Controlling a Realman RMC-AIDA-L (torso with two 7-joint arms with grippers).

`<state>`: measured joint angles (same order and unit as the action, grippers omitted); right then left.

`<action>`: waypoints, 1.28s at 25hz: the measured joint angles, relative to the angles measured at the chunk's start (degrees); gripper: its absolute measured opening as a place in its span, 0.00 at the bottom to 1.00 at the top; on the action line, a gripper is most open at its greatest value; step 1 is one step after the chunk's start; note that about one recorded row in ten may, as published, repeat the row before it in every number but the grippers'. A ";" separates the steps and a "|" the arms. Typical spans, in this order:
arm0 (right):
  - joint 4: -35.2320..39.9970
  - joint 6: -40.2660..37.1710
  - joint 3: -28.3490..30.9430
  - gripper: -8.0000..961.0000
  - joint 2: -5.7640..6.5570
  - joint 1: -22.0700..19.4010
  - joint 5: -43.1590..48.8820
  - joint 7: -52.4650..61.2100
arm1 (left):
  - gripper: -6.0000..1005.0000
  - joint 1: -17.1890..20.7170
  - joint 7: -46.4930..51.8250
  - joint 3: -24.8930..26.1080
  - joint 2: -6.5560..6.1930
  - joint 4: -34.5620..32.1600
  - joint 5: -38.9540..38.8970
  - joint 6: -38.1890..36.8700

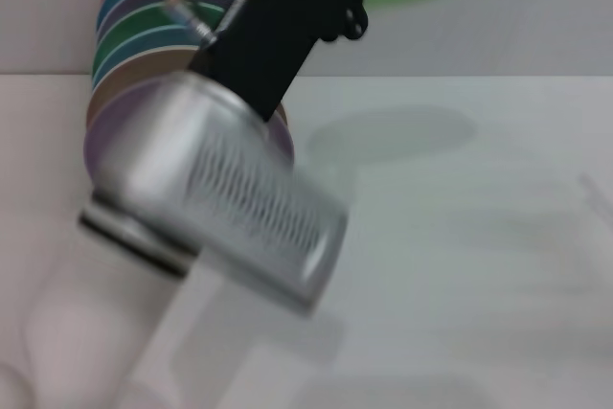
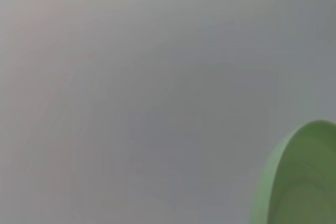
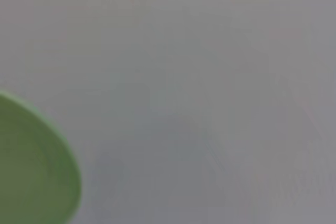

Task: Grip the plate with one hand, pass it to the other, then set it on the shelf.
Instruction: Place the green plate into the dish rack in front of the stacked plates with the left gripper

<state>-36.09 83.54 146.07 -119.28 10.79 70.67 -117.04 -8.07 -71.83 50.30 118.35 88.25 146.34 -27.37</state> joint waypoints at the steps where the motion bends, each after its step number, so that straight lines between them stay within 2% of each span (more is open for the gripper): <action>1: 0.02 -0.07 -0.08 0.79 0.03 0.02 0.05 -0.11 | 0.08 -0.88 0.55 -2.19 0.01 -4.51 2.16 -9.49; 2: 0.05 -0.19 -0.12 0.79 0.06 0.03 0.14 -0.30 | 0.08 -2.76 5.77 -4.87 -0.09 -12.17 4.03 -24.74; 3: 0.08 -0.28 -0.14 0.79 0.06 0.03 0.23 -0.44 | 0.08 -3.19 8.97 -5.17 -0.24 -14.85 4.81 -29.28; 4: 0.12 -0.34 -0.11 0.79 0.06 0.02 0.47 -0.55 | 0.08 -3.19 8.97 -5.17 -0.24 -14.85 4.81 -29.28; 5: 0.13 -0.41 -0.07 0.79 0.07 0.02 0.75 -0.61 | 0.08 -3.74 16.12 -4.87 -0.44 -19.20 6.97 -35.89; 6: 0.15 -0.57 0.06 0.79 0.08 0.00 1.12 -0.61 | 0.08 -3.74 16.12 -4.87 -0.44 -19.20 6.97 -35.89; 7: 0.17 -0.74 0.10 0.79 0.08 0.00 1.38 -0.62 | 0.08 -3.94 23.35 -3.26 -0.48 -22.94 9.95 -39.74; 8: 0.20 -0.93 0.11 0.79 0.09 0.00 1.54 -0.62 | 0.09 -4.63 38.89 2.13 -0.47 -31.93 17.09 -45.81; 10: 0.35 -1.35 0.03 0.79 0.10 -0.05 1.63 -0.66 | 0.08 -5.93 49.45 4.85 -1.10 -38.01 19.12 -50.24; 11: 0.46 -1.52 -0.03 0.79 0.09 -0.06 1.64 -0.70 | 0.08 -6.90 53.43 5.42 -1.82 -40.77 19.13 -51.80; 12: 0.52 -1.57 -0.08 0.79 0.10 -0.06 1.65 -0.76 | 0.08 -6.90 53.43 5.42 -1.82 -40.77 19.13 -51.80; 13: 0.57 -1.59 -0.12 0.79 0.10 -0.06 1.66 -0.90 | 0.08 -9.48 60.05 6.08 -3.52 -47.43 19.14 -54.74; 14: 0.60 -1.59 -0.18 0.79 0.10 -0.03 1.66 -1.03 | 0.08 -10.58 61.78 6.26 -4.06 -50.07 19.13 -55.69; 17: 0.72 -1.50 -0.24 0.79 0.10 0.07 1.67 -1.31 | 0.08 -13.67 65.44 7.29 -4.37 -59.94 19.17 -59.96; 19: 0.83 -1.46 -0.28 0.79 0.10 0.08 1.67 -1.35 | 0.08 -14.78 67.94 7.70 -4.35 -63.97 19.16 -61.88; 22: 0.92 -1.45 -0.31 0.79 0.10 0.10 1.67 -1.35 | 0.08 -15.35 69.82 8.03 -4.37 -67.25 19.15 -62.90; 32: 1.53 -1.63 -0.26 0.79 0.02 0.46 1.67 -1.43 | 0.08 -13.34 72.17 7.88 -4.31 -69.93 19.16 -63.56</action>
<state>-34.56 81.91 145.80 -119.26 11.24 72.34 -118.47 -21.42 0.34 58.18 114.04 18.33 165.50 -90.94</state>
